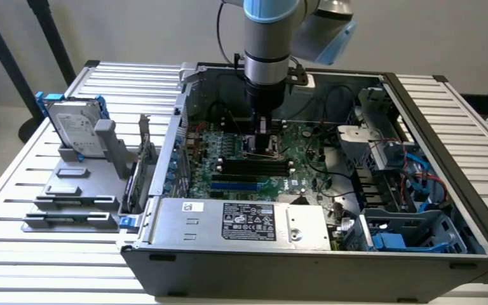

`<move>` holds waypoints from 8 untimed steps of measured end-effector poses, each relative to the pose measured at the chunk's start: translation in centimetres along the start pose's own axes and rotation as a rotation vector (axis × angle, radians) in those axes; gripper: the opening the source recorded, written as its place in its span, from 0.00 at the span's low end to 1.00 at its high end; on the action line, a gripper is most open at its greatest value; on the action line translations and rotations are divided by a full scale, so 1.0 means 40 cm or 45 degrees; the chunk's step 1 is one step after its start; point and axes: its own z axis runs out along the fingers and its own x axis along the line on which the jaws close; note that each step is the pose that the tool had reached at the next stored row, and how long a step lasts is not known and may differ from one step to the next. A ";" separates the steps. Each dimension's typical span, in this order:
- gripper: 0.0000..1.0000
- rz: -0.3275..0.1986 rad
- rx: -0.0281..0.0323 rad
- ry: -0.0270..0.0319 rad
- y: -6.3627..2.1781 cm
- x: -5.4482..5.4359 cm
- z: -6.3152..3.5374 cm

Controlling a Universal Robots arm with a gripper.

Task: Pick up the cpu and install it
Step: 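Place the cpu into insertion slot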

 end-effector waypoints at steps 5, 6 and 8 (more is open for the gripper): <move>0.55 -0.002 -0.0107 0.0003 -0.002 0.000 0.001; 0.55 -0.002 -0.0127 0.0005 -0.003 0.000 0.002; 0.55 -0.003 -0.0172 0.0008 -0.003 0.000 0.003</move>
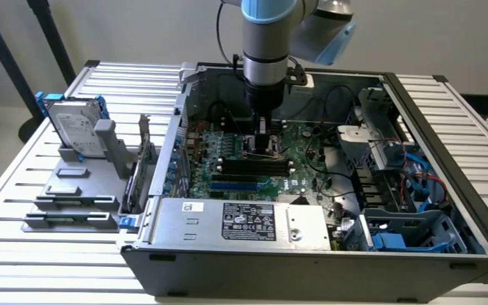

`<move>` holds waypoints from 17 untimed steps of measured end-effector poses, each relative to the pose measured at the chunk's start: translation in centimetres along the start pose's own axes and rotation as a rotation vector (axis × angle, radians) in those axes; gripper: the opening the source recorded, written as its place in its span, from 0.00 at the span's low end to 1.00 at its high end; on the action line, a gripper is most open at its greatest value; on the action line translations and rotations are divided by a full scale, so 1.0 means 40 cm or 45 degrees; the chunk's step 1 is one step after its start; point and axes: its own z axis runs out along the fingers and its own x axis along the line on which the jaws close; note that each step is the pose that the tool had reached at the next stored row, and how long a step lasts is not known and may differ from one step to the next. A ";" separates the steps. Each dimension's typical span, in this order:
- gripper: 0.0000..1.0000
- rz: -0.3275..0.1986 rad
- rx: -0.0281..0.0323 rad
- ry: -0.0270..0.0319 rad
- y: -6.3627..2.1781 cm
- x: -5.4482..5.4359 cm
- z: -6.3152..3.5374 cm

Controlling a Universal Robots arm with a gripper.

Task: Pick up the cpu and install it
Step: 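Place the cpu into insertion slot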

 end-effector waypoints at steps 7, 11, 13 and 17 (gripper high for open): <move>0.55 -0.005 -0.0127 0.0008 -0.007 0.000 0.003; 0.55 -0.010 -0.0164 0.0013 -0.009 0.001 0.005; 0.55 -0.013 -0.0176 0.0013 -0.009 0.001 0.006; 0.55 -0.019 -0.0203 0.0014 -0.009 0.001 0.008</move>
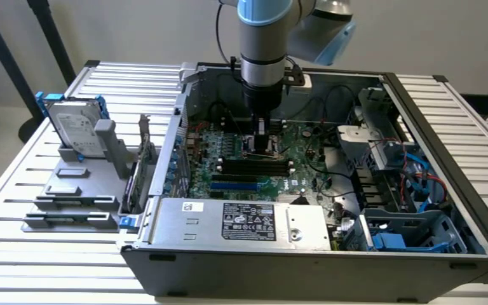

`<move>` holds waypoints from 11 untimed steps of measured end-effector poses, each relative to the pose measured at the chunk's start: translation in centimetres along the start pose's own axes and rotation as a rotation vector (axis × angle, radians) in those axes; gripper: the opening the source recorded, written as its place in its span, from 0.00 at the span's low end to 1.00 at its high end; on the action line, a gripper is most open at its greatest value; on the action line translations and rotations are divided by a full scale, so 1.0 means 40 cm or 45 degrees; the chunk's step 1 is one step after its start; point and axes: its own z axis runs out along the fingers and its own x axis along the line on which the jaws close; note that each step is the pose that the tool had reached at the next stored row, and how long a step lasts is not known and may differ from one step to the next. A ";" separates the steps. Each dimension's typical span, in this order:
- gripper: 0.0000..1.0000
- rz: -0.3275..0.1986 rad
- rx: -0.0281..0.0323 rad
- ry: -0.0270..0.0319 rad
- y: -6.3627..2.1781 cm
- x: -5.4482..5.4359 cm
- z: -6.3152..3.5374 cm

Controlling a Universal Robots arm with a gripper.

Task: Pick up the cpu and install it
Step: 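Place the cpu into insertion slot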

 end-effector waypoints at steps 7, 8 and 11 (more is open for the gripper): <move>0.55 -0.007 -0.0037 0.0005 -0.001 0.000 0.005; 0.55 -0.008 -0.0039 0.0005 -0.001 0.000 0.005; 0.55 -0.008 -0.0046 0.0006 -0.001 0.000 0.007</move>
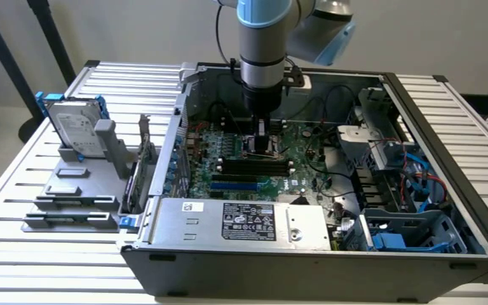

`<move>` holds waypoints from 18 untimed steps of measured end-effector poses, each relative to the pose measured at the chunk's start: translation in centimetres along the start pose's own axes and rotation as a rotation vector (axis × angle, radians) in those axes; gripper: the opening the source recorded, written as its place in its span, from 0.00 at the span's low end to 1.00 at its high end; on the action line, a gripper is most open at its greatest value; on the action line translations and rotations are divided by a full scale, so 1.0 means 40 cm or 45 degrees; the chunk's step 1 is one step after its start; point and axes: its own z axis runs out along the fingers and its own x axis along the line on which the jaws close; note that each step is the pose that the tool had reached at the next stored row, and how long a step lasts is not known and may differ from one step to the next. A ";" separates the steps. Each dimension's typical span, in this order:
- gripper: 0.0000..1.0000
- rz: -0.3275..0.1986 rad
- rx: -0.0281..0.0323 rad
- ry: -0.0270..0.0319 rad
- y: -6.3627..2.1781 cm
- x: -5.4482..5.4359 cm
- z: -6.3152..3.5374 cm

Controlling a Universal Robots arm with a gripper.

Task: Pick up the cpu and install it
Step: 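Place the cpu into insertion slot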

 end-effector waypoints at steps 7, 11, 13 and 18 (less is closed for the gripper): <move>0.55 0.000 0.0000 -0.0004 -0.001 0.000 0.004; 0.55 -0.001 -0.0003 0.0002 -0.001 0.001 0.006; 0.55 0.000 -0.0002 -0.0001 -0.001 0.001 0.006; 0.55 0.000 -0.0002 -0.0002 -0.001 0.001 0.007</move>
